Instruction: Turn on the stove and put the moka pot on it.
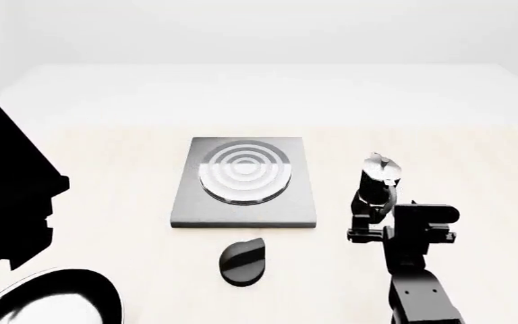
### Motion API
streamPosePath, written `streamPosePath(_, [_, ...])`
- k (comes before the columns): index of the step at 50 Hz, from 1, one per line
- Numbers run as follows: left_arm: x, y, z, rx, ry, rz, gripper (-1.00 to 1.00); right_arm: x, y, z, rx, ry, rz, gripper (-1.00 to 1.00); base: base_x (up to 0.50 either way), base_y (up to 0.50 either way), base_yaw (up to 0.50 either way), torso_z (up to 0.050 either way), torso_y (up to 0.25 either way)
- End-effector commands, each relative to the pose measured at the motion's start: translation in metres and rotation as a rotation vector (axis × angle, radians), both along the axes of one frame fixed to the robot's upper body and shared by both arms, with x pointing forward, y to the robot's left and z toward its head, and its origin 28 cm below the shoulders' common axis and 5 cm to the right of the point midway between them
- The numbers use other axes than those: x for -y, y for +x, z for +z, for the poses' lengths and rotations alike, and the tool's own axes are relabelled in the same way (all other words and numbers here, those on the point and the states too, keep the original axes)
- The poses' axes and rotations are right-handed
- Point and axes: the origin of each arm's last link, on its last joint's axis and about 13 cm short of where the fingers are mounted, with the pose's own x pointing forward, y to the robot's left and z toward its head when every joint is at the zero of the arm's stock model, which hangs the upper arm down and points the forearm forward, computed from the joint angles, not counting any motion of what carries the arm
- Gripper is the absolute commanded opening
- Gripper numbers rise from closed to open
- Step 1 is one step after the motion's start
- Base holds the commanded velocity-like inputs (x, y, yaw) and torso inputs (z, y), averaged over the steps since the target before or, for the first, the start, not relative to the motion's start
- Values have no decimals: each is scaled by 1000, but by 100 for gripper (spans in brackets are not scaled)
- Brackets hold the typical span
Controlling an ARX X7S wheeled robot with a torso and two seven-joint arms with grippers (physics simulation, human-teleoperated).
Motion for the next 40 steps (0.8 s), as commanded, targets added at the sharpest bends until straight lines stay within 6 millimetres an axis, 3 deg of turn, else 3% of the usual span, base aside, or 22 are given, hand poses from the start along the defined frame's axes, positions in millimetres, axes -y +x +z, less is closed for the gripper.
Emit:
streamPosePath(1, [0,0,-1,-2,-2,-2,100,-2,3,-6,2,1,7,100,0,0,0,0,0])
streamPosePath(9, [-1,0,-1,-5,-4,-3,100,-3,3,3,3,4,9,100,0,0,0,0,0])
streamPosePath(11, [-1,0,-2,-6,-6,-3,100,-3,3,-6,8,7,12,100,0,0,0,0,0])
streamPosePath(12, [-1,0,-2,-6,-5,-2,100,-3,3,-8,11,2,10,-100,0,0,0,0,0])
streamPosePath(16, [-1,1,-2,-8,-8,-4,100,-2,2,3,18,6,6,-100,0,0,0,0,0])
streamPosePath(18, [-1,2,-2,-9,-7,-5,100,-2,2,3,19,4,4,-100,0,0,0,0,0])
streamPosePath(19, [-1,2,-2,-11,-8,-7,100,-2,0,-7,20,3,4,-100,0,0,0,0,0])
streamPosePath(24, [-1,2,-3,-14,-10,-10,100,0,1,-2,28,-1,-1,-100,0,0,0,0,0])
streamPosePath(29, [0,3,-3,-15,-11,-13,100,0,5,17,65,-31,-3,-100,0,0,-1,0,2])
streamPosePath(30, [0,3,-3,-15,-11,-14,100,-1,6,12,76,-31,-1,-100,0,0,0,0,0])
streamPosePath(33, [0,2,-3,-14,-12,-14,100,-3,13,28,120,-47,8,-100,0,0,0,0,0])
streamPosePath(36, [0,2,-4,-14,-15,-13,100,-5,22,58,160,-60,22,-100,0,0,0,0,0])
streamPosePath(38, [0,2,-4,-15,-15,-12,100,-6,25,59,173,-63,24,-100,0,0,0,0,5])
streamPosePath(39, [-1,2,-4,-17,-17,-12,100,-8,30,73,183,-70,29,-100,0,0,0,0,0])
streamPosePath(40, [-1,2,-5,-17,-17,-11,100,-8,31,69,186,-72,32,-100,0,0,0,0,0])
